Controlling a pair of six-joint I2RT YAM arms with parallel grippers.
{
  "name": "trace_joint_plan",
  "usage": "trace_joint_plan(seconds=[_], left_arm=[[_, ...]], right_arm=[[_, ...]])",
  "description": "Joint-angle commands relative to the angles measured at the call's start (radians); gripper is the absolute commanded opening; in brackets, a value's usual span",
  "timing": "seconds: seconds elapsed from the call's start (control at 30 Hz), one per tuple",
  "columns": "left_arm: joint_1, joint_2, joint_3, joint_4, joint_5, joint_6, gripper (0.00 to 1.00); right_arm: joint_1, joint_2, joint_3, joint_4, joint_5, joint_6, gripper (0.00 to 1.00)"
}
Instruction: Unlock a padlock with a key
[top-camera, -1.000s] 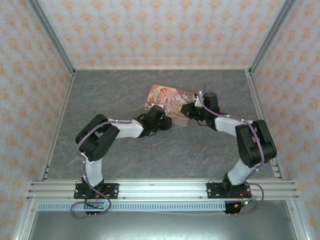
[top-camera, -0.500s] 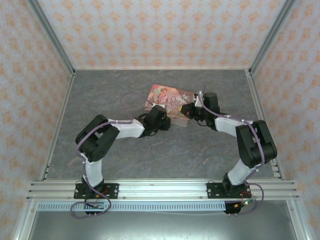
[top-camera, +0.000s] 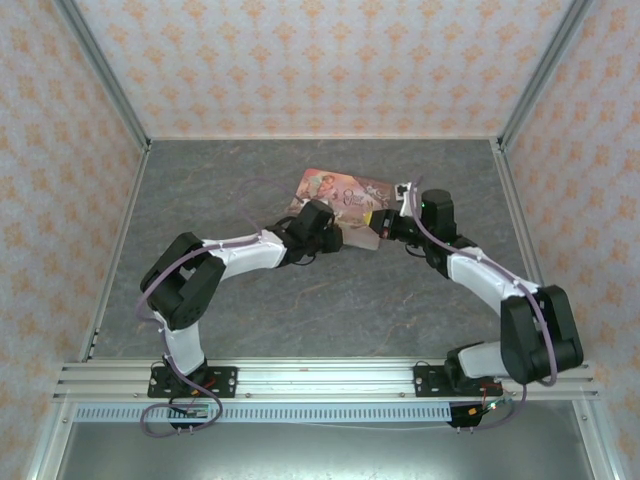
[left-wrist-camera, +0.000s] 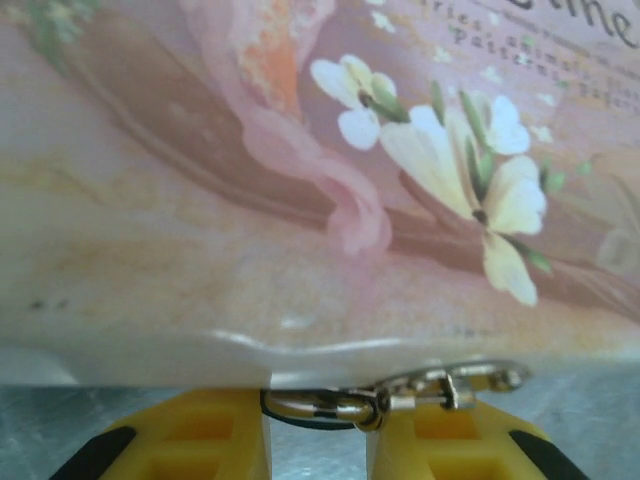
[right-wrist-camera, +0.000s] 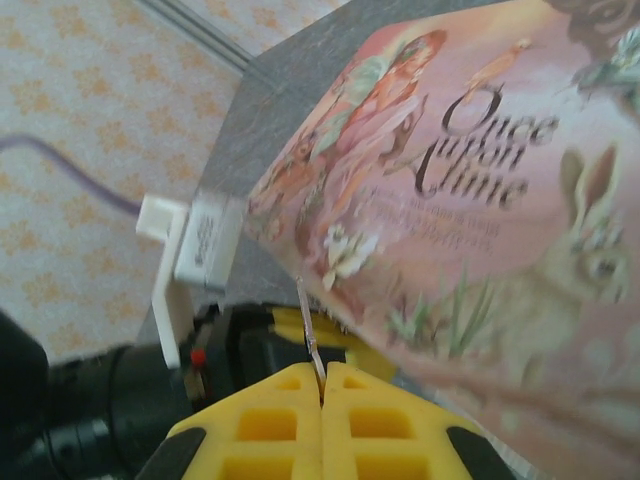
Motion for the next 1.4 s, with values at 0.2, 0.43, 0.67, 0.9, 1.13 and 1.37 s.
trace_joint_plan(seconds=[0.2, 0.43, 0.67, 0.9, 1.13, 1.37], left_arm=[[0.021, -0.044, 0.206, -0.176, 0.148, -0.128, 0.22], [0.057, -0.04, 0.262, -0.231, 0.251, -0.25, 0.19], [0.077, -0.021, 0.312, -0.3, 0.317, -0.308, 0.19], [0.079, 0.0, 0.346, -0.328, 0.371, -0.342, 0.18], [0.082, 0.004, 0.365, -0.363, 0.372, -0.336, 0.18], [0.082, 0.006, 0.362, -0.367, 0.372, -0.332, 0.17]], right_arm=[[0.037, -0.169, -0.14, -0.047, -0.025, -0.228, 0.0], [0.087, -0.113, -0.162, -0.025, -0.004, -0.29, 0.0], [0.095, -0.05, -0.142, -0.006, 0.033, -0.343, 0.0], [0.096, 0.006, -0.116, 0.033, 0.042, -0.367, 0.0], [0.096, 0.031, -0.101, 0.091, 0.048, -0.361, 0.0], [0.097, 0.053, -0.081, 0.114, 0.02, -0.355, 0.0]])
